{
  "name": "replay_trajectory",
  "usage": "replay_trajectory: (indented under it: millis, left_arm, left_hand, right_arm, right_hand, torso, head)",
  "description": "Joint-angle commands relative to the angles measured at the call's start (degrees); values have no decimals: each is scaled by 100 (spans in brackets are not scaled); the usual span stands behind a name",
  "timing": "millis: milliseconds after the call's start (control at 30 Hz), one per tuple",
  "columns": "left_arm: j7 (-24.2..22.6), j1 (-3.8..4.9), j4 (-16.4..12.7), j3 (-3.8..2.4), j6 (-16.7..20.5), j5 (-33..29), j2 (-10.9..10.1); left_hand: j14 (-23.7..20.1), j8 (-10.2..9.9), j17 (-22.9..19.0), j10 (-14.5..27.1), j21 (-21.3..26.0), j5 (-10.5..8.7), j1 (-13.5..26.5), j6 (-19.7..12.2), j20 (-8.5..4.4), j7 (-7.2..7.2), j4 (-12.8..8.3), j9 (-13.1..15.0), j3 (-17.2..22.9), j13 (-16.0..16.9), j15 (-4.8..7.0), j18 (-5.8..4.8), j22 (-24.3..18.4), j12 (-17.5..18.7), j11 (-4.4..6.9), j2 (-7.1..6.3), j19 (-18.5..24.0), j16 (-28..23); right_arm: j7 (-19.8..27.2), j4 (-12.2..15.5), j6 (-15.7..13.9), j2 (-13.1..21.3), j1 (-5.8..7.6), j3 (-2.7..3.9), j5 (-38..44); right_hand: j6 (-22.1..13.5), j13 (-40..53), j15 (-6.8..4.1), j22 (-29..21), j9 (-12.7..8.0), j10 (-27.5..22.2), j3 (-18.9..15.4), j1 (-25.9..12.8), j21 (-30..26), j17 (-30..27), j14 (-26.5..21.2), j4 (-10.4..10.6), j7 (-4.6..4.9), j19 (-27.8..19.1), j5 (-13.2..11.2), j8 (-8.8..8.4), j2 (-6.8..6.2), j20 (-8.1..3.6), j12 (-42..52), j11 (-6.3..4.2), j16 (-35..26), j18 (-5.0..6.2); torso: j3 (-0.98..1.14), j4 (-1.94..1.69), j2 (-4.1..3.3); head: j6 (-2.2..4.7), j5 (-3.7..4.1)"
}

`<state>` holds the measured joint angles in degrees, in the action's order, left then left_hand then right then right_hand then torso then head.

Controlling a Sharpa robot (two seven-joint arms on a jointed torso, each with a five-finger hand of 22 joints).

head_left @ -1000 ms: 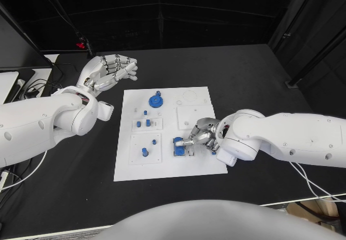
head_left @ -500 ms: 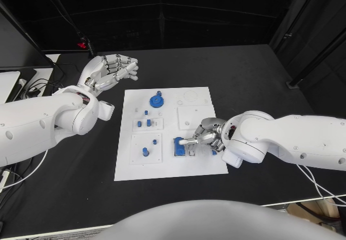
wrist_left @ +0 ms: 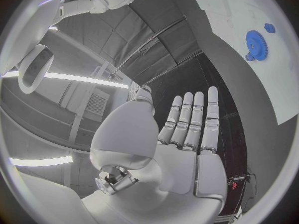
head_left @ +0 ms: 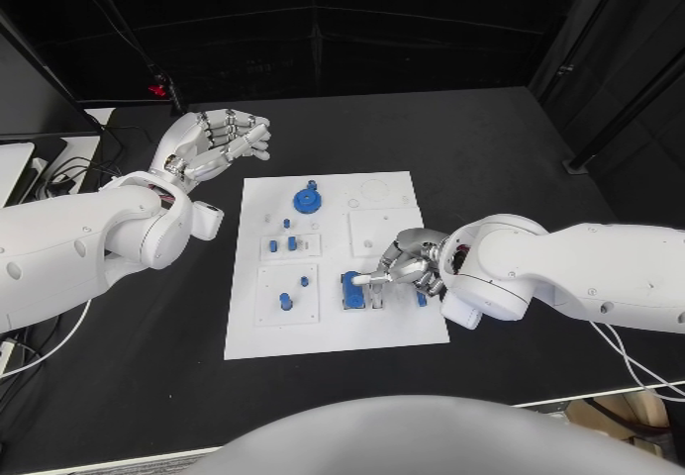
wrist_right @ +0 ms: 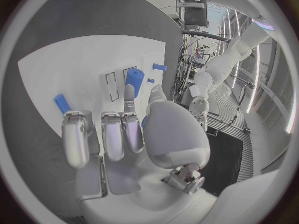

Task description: Assemble the parts on the task board

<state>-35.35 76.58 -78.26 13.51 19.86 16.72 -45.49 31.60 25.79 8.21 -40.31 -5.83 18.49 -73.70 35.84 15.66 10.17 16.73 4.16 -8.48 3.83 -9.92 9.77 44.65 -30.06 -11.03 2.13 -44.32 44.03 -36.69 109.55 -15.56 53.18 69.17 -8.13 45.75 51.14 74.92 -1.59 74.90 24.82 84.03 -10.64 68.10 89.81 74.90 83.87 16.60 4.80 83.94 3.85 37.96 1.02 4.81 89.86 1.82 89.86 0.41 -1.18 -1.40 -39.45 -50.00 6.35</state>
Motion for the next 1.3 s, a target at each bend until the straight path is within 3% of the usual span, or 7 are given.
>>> replay_trajectory:
  millis: [33,200,333,800,1300]
  left_arm:
    - [-23,7,0,-4,-56,-15,9]
    - [-23,6,-3,-4,-50,-15,8]
    - [-23,6,-7,-4,-51,-15,6]
    - [-25,6,-4,-4,-52,-15,7]
    - [-29,6,-16,-4,-59,-15,6]
  left_hand:
    - [-45,21,-5,41,-1,17,-15,-48,20,358,-4,0,-37,-6,-7,37,-8,-20,-18,44,8,31]
    - [-45,21,-5,41,-1,17,-15,-48,20,358,-4,0,-37,-6,-7,37,-8,-20,-18,44,8,31]
    - [-46,26,-9,44,-2,21,-17,-52,20,358,-3,0,-39,-6,-7,37,-9,-23,-18,48,8,33]
    - [-46,26,-9,44,-2,21,-17,-52,20,358,-3,0,-39,-6,-7,37,-9,-23,-18,48,8,33]
    - [-49,34,-14,48,-2,24,-21,-59,20,359,-3,0,-43,-6,-8,37,-10,-28,-19,52,9,38]
  right_arm:
    - [-157,-64,521,-73,10,1,44]
    - [-276,-164,812,-195,9,-2,40]
    - [-313,-222,894,-250,8,-3,38]
    - [-357,-308,851,-314,7,-5,39]
    - [-354,-456,735,-436,5,-5,44]
  right_hand:
    - [-131,1508,-70,1510,335,597,-59,-38,19,1510,613,-1,-37,606,-57,360,33,-48,14,-73,14,-41]
    - [-229,1508,-86,1510,589,597,-76,-43,19,1510,613,-1,-64,606,-58,606,93,-76,14,-112,14,-41]
    - [-264,1508,-94,1510,677,597,-73,-18,19,1510,613,-5,-78,606,-52,682,157,-84,14,-124,14,-41]
    - [-320,1508,-114,1510,875,597,-62,144,19,1510,613,-26,-117,606,24,829,352,-103,14,-160,14,-41]
    - [-324,1508,-134,1510,977,597,-33,361,19,1510,613,-59,-149,606,146,862,522,-123,14,-188,14,-41]
  torso:
    - [1,-18,-3]
    - [2,-3,1]
    - [3,-7,1]
    - [2,-6,-1]
    - [2,-9,0]
  head:
    - [0,5]
    - [0,-14]
    - [0,-9]
    - [0,5]
    - [0,-8]
